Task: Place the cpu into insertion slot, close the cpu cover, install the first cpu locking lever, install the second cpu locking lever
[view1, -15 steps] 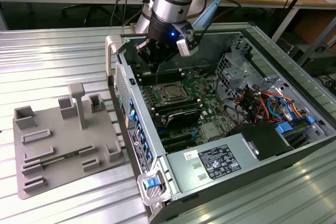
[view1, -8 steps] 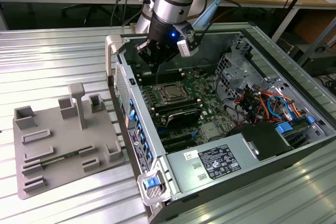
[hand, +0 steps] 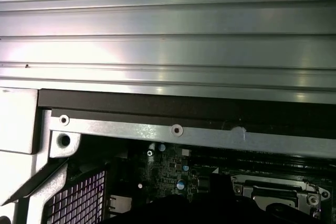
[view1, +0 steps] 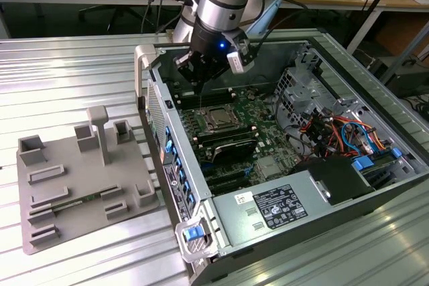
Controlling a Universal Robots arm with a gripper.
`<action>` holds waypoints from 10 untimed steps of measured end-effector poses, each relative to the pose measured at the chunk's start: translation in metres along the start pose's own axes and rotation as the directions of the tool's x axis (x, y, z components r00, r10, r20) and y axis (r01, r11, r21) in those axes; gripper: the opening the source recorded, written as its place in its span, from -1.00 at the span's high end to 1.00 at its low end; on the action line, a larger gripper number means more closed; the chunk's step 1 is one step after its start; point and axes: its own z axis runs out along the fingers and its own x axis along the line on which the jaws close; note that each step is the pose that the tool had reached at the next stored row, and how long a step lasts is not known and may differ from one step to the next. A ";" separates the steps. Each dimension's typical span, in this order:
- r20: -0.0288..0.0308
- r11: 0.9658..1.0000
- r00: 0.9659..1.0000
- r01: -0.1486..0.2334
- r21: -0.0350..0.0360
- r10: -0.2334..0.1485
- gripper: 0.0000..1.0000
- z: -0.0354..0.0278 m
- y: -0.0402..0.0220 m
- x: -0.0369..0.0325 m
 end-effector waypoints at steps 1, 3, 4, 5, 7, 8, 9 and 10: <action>0.000 1.000 1.000 0.000 0.000 0.000 0.79 0.0002 0.0000 -0.0003; 0.000 1.000 1.000 0.000 0.000 0.000 0.79 0.0005 -0.0001 -0.0008; 0.000 1.000 1.000 0.000 0.000 0.000 0.79 0.0006 -0.0001 -0.0012; 0.000 1.000 1.000 0.000 0.000 0.000 0.79 0.0008 -0.0001 -0.0014; 0.000 1.000 1.000 0.000 0.000 0.000 0.79 0.0011 -0.0002 -0.0022; 0.000 1.000 1.000 0.000 0.000 0.000 0.79 0.0012 -0.0002 -0.0025; 0.000 1.000 1.000 0.000 0.000 0.000 0.79 0.0014 -0.0003 -0.0028; 0.000 1.000 1.000 0.000 0.000 0.000 0.79 0.0015 -0.0003 -0.0030</action>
